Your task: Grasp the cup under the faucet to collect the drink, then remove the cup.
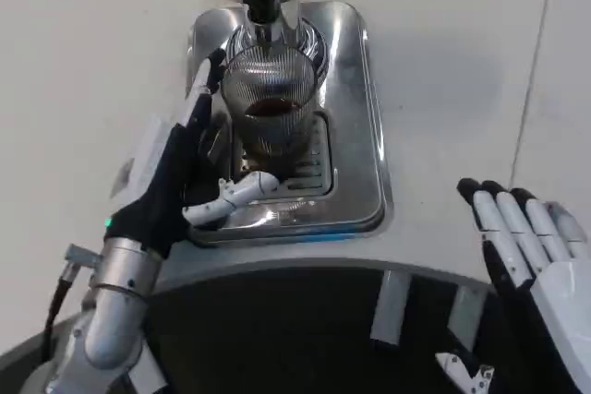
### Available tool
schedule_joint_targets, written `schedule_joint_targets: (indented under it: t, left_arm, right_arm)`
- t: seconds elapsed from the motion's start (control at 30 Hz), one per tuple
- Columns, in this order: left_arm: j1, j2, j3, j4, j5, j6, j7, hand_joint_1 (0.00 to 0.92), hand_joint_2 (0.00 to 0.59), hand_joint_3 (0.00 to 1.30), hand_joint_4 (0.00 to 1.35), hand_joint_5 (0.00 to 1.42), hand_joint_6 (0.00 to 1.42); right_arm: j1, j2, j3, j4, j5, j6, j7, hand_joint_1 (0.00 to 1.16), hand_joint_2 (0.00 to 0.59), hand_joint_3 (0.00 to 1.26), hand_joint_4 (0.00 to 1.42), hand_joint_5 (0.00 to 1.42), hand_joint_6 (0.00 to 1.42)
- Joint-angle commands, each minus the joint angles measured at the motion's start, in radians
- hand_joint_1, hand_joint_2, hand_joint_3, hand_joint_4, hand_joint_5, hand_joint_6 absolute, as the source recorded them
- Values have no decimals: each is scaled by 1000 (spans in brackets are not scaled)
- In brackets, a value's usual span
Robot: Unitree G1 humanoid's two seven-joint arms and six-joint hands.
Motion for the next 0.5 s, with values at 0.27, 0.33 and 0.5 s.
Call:
schedule_joint_targets:
  t: [0.27,0.33,0.5]
  left_arm:
    - [-54,-29,-6,68,9,-9,82,424,59,0,0,123,170]
    - [-56,-34,-12,70,13,-13,83,424,59,0,0,127,171]
    - [-60,-39,-32,73,30,-15,98,433,56,0,0,140,174]
  right_arm:
    - [56,62,74,-61,-71,-7,52,660,339,0,0,0,0]
    - [51,73,83,-63,-83,-5,63,661,336,0,0,0,0]
    - [25,104,90,-60,-94,12,98,664,332,0,0,0,0]
